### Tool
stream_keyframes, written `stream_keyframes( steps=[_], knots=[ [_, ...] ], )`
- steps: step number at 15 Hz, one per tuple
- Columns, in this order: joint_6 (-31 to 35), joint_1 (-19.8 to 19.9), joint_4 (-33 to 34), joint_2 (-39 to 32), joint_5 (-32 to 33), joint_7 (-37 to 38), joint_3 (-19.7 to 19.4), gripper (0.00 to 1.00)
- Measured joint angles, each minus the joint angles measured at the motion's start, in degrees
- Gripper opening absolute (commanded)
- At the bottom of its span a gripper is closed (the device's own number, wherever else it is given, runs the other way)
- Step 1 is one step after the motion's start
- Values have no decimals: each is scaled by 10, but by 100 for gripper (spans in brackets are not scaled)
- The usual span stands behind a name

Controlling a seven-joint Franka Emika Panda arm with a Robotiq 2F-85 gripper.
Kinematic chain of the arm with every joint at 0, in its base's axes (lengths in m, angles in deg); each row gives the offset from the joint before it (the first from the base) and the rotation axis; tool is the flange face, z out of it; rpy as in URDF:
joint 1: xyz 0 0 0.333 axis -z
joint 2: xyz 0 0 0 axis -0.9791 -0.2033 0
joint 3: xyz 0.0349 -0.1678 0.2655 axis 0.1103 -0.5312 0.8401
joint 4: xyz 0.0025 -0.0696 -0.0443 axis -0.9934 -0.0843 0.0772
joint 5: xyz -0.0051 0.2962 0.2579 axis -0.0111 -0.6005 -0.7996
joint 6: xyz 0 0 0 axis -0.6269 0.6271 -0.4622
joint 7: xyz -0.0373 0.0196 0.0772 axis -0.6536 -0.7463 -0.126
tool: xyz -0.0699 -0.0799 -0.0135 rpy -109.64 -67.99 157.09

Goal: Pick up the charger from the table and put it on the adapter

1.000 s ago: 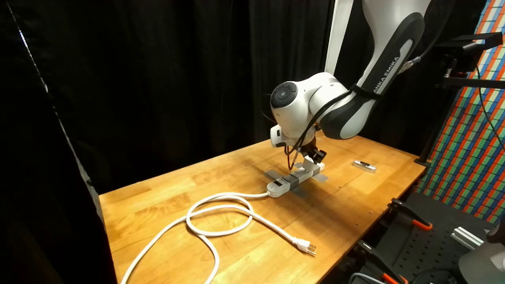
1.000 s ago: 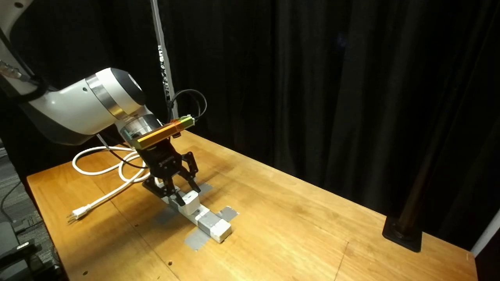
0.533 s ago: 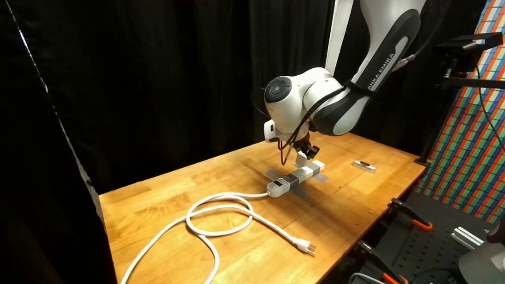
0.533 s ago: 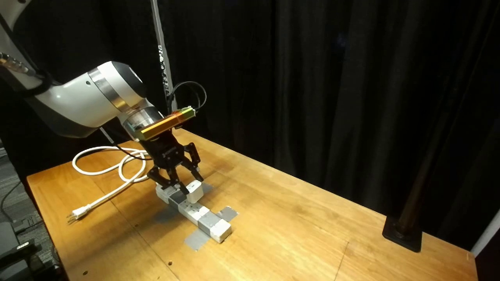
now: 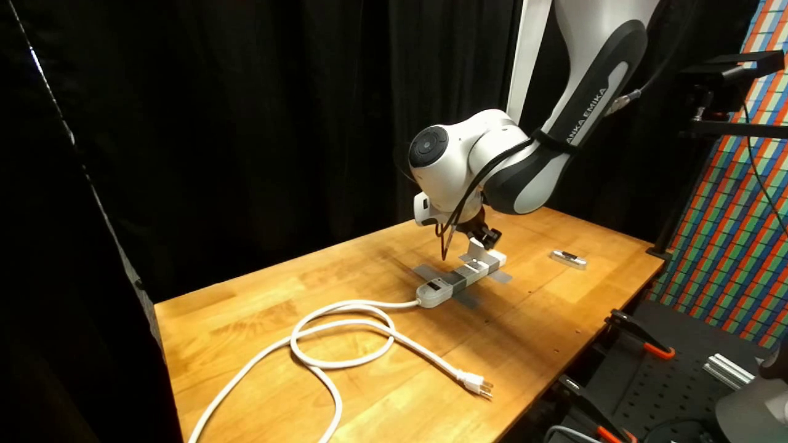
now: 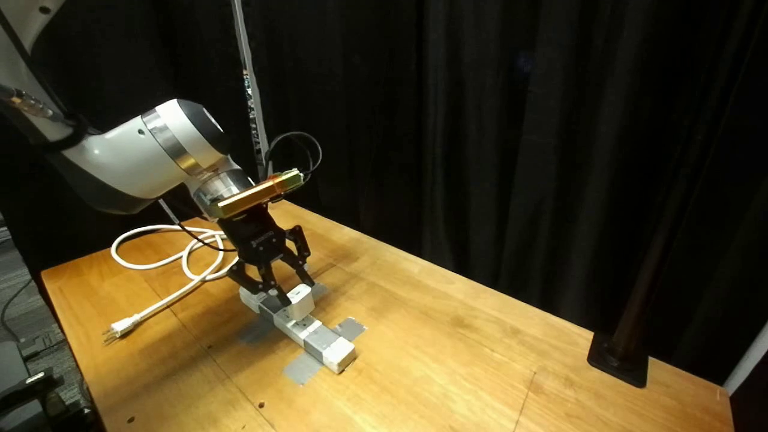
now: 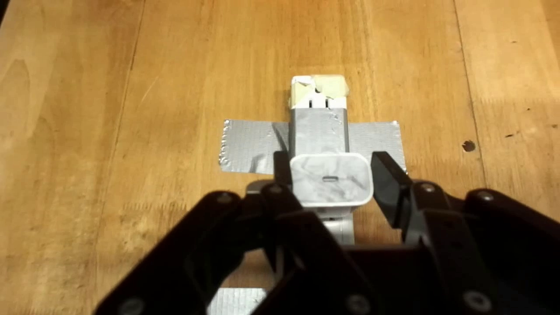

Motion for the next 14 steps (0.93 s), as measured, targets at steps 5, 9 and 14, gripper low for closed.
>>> stream_keyframes(
  steps=[5, 9, 14],
  knots=[
    [-5, 0, 5, -13, -9, -8, 0, 23],
    [-5, 0, 7, -14, -9, -9, 1, 23],
    [-5, 0, 7, -14, -9, -12, 4, 23]
  ],
)
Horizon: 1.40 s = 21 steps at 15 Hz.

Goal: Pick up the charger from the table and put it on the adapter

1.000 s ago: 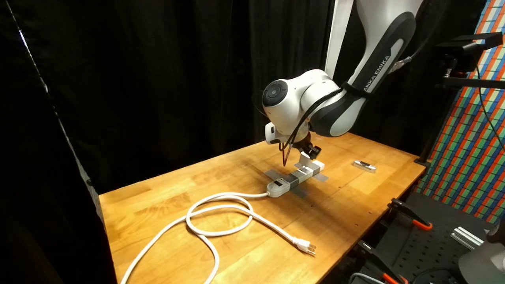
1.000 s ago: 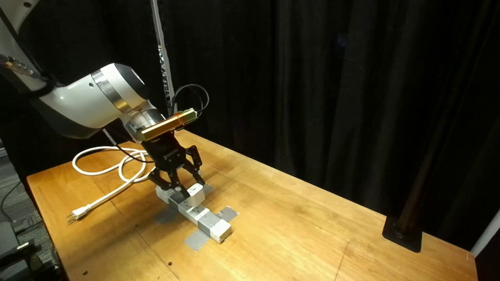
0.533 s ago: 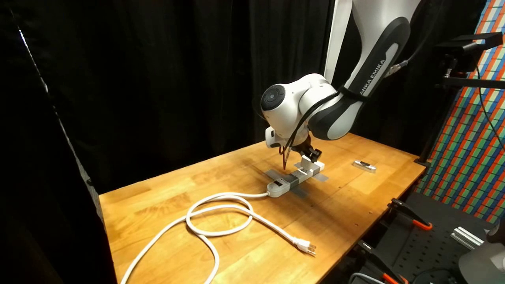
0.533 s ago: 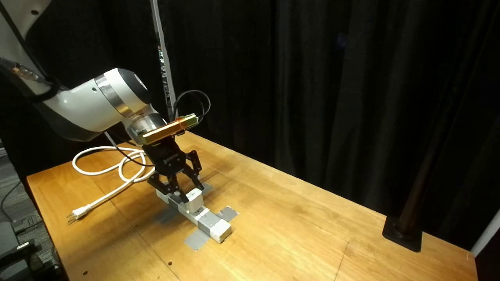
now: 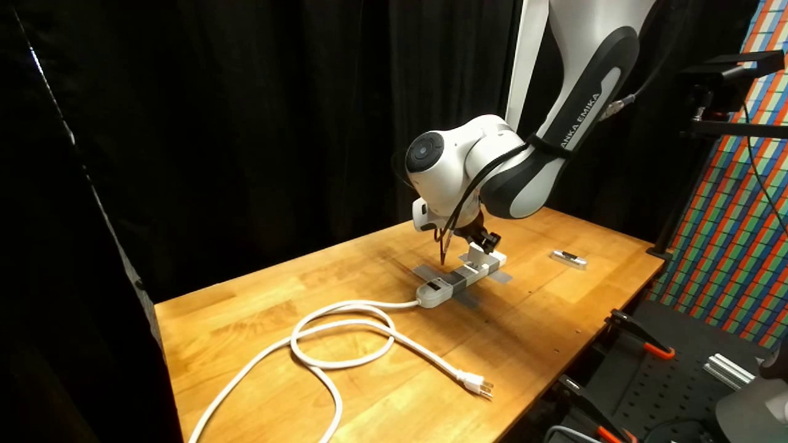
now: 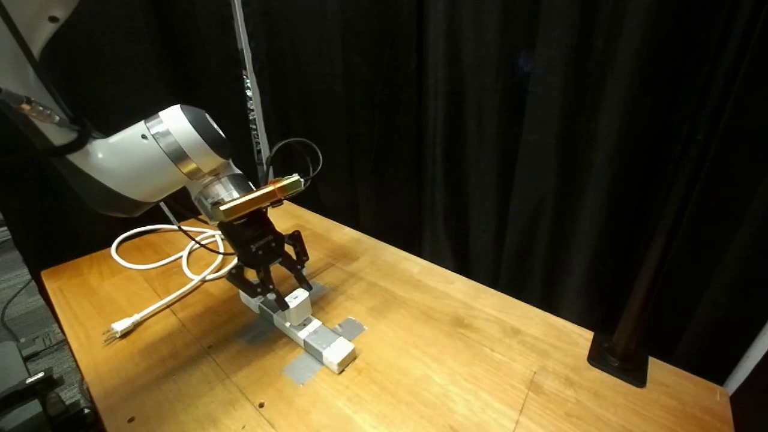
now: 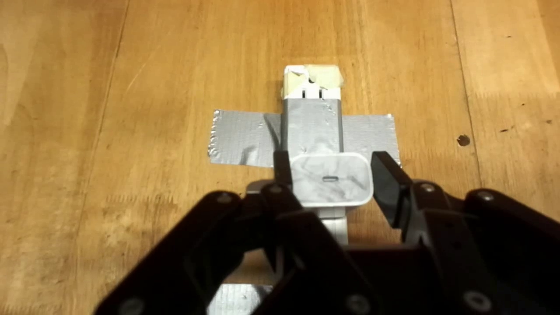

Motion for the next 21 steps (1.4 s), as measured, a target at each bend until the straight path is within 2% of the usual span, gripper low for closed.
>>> stream_keyframes(
  steps=[15, 21],
  knots=[
    [1, 0, 11, -17, -2, -5, 5, 23],
    [0, 10, 25, -28, -26, -10, 4, 23]
  ],
)
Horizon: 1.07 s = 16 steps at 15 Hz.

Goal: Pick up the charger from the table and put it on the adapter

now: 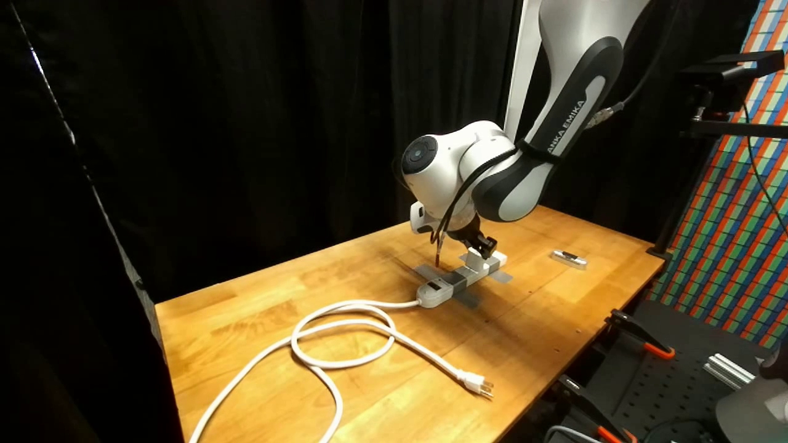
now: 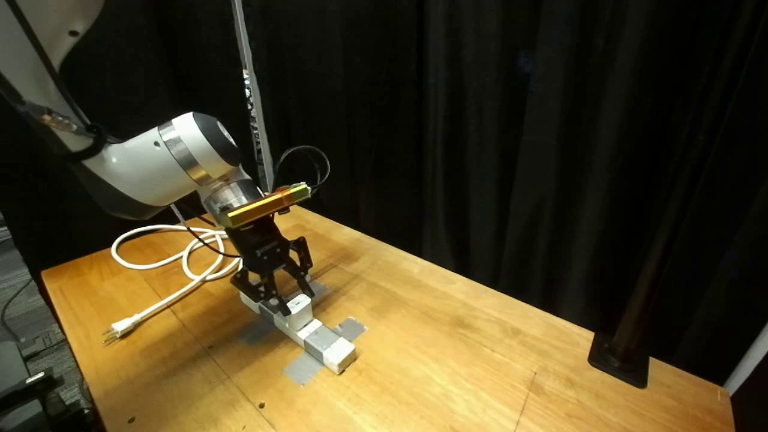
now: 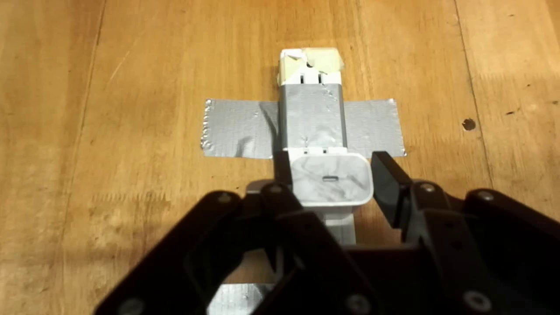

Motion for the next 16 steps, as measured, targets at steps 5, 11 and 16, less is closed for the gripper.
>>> stream_keyframes(
  steps=[5, 11, 16],
  knots=[
    [1, 4, 4, -2, -9, -13, 0, 23],
    [31, 9, -11, -6, -12, -37, 1, 95],
    [114, 15, -56, 24, -12, -49, 11, 100]
  ],
)
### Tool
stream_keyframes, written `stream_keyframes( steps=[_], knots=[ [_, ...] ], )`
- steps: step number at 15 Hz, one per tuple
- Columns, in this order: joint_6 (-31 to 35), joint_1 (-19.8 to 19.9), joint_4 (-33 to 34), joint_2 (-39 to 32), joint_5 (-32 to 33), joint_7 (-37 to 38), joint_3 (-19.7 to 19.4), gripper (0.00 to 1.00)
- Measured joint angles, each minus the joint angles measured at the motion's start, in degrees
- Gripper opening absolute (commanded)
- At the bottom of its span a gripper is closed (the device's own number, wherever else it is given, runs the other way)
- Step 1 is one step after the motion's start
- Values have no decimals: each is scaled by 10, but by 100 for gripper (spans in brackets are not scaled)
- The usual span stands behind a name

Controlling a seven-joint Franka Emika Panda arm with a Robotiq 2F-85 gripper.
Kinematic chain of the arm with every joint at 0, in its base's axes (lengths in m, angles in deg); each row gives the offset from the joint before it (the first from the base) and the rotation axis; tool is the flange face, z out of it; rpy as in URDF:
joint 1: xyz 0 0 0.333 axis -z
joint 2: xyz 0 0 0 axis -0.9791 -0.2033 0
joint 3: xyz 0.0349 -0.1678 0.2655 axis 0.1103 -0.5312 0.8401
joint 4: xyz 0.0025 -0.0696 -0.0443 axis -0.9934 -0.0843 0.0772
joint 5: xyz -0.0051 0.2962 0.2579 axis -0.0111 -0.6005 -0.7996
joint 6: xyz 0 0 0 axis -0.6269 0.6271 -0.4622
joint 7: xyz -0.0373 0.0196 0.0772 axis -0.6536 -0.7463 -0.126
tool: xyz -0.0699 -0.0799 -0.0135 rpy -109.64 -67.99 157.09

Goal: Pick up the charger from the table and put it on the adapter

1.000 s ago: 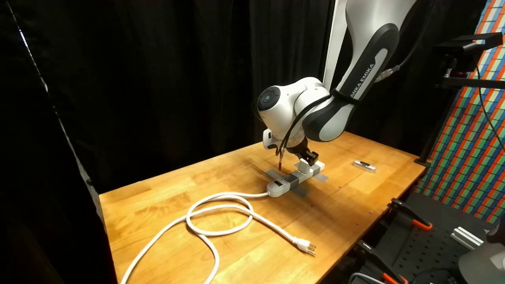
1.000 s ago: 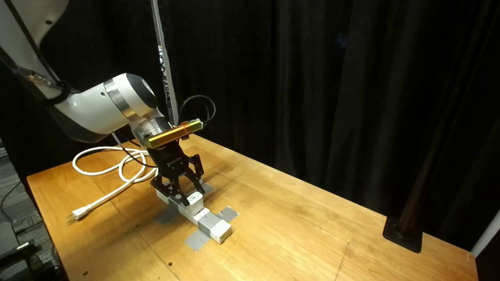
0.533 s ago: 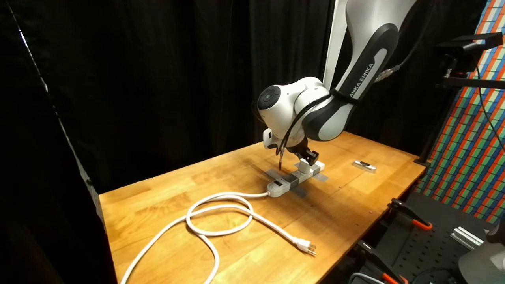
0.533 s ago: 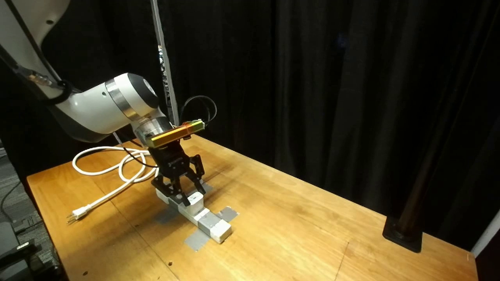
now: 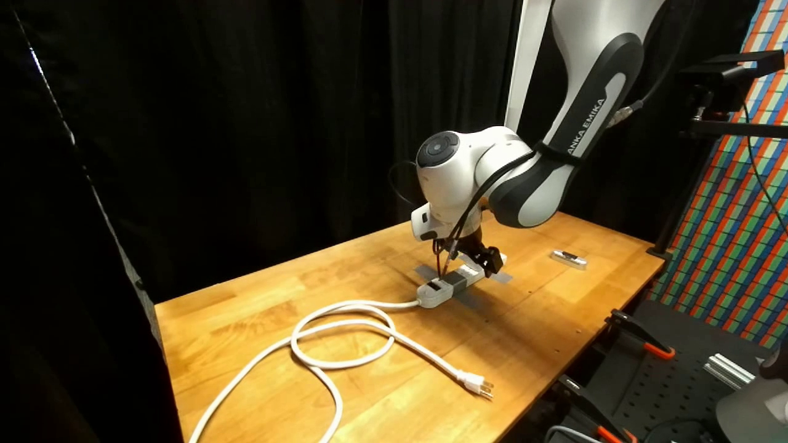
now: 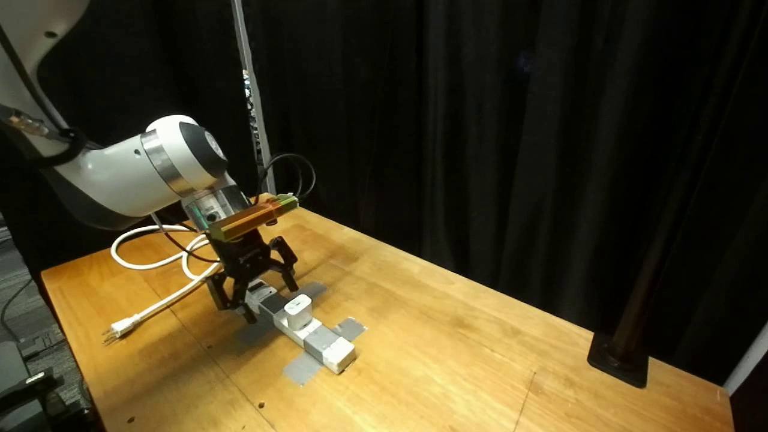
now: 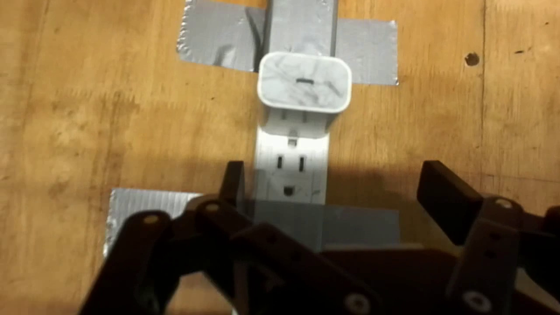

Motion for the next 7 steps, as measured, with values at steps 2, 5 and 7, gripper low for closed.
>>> stream_keyframes(
  steps=[2, 5, 7],
  knots=[
    [40, 1, -18, 38, -1, -5, 6, 100],
    [76, 12, -41, 104, -81, -83, 20, 100],
    [54, 50, -54, 135, -183, -175, 59, 100]
  ],
)
